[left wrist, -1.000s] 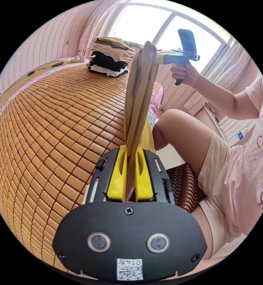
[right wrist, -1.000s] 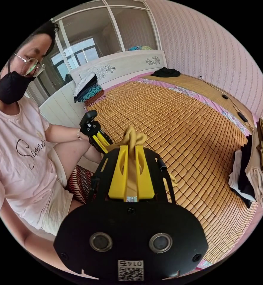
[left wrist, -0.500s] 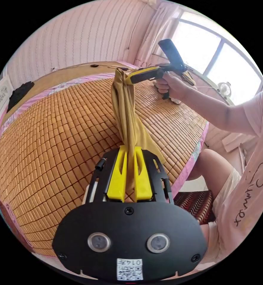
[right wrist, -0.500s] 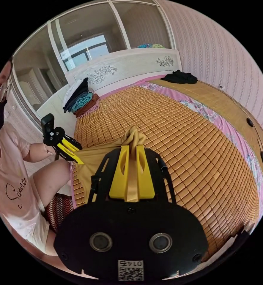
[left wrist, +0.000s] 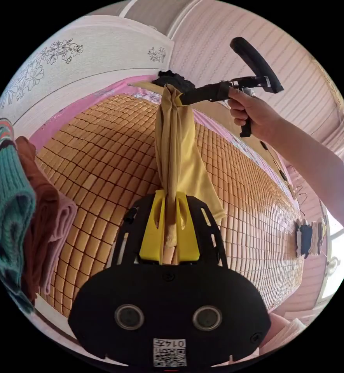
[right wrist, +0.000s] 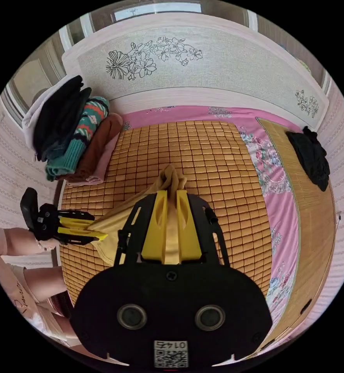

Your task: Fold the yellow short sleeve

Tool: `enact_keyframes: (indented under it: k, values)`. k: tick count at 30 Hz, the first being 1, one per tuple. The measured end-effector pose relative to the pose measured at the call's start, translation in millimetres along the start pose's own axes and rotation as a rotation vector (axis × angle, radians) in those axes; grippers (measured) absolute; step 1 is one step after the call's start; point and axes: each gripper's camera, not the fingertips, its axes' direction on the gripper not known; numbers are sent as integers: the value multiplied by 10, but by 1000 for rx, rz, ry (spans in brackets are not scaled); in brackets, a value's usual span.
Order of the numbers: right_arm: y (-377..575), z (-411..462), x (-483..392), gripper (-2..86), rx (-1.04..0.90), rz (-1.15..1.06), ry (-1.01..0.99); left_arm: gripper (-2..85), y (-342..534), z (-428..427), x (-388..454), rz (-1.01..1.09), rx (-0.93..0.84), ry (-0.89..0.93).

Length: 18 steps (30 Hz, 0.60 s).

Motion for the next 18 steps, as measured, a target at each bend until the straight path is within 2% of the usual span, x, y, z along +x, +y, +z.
enact_keyframes:
  k: [2, 4, 6, 8, 12, 16, 18]
  values:
    - [-953, 398, -54, 58, -72, 14, -29, 67, -127, -14, -253, -74, 14, -104]
    - [-1378, 618, -150, 64, -109, 53, -16, 75, -135, -35, -383, -108, 30, -142]
    - [-1484, 685, -308, 64, -58, 42, -29, 69, -27, -71, -342, -73, 33, -172]
    - [-1303, 713, -455, 63, -14, 25, -11, 65, 111, -77, -228, -27, 40, -158]
    - [-710, 707, -595, 54, -43, 39, -14, 54, 423, -47, 46, 7, -5, -60]
    - [-90, 1006, -871, 34, -196, -14, 77, 49, 718, -111, 416, 30, -28, 31]
    - [43, 790, -891, 32, -128, 48, 125, 47, 887, -216, 763, 67, -76, 29]
